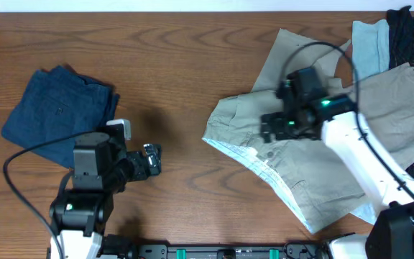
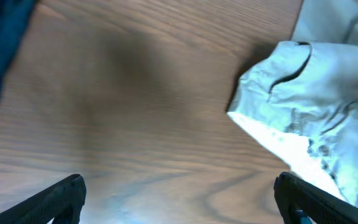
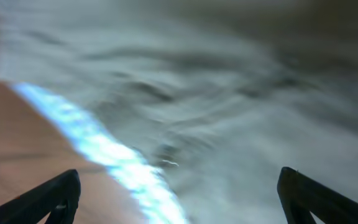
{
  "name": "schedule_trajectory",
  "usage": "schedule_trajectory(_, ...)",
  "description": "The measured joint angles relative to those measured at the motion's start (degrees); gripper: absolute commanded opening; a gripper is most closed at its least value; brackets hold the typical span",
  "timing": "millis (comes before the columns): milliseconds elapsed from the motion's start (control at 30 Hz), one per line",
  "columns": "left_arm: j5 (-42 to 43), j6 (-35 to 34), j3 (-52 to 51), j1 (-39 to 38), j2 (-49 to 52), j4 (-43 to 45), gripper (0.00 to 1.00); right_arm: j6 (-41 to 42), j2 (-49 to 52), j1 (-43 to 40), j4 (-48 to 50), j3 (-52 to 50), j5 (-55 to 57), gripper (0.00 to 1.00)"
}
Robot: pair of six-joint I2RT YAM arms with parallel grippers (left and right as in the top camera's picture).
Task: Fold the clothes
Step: 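Drag the khaki pants with the right gripper toward the table center, then grasp the pants waistband with the left gripper and pull it left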
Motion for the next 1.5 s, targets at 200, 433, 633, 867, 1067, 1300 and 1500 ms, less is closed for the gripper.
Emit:
schedule_trajectory(200,5.8,-2.5,0.0,-2.0,9.7,5.4,1.00,0.0,0.0,-8.2,-5.8,0.0,4.2,0.99)
schedule_trajectory(433,8.2,-7.1,0.0,-8.2,24.1,15.8,0.98,0.0,0.0,-11.9,-10.7,0.0,4.9,0.99)
schedule_trajectory(633,8.6,-9.0,0.3,-14.9,35.9,30.5,0.95,0.0,0.0,-12.4,-12.8,0.0,4.9,0.99)
schedule_trajectory(867,9.0,-10.0,0.6,-19.5,47.8,45.2,0.86,0.0,0.0,-12.4,-15.8,0.0,4.7,0.99)
schedule_trajectory(1067,9.7,-10.4,1.4,-19.8,52.8,50.2,0.76,0.0,0.0,-12.4,-16.1,0.0,4.7,0.99)
schedule_trajectory(1300,9.4,-12.3,1.8,-19.7,55.6,50.6,0.06,0.0,0.0,-12.4,-16.0,0.0,4.7,0.99)
schedule_trajectory(1500,9.4,-12.0,1.6,-19.1,55.2,49.5,0.06,0.0,0.0,-12.4,-15.6,0.0,4.7,0.99)
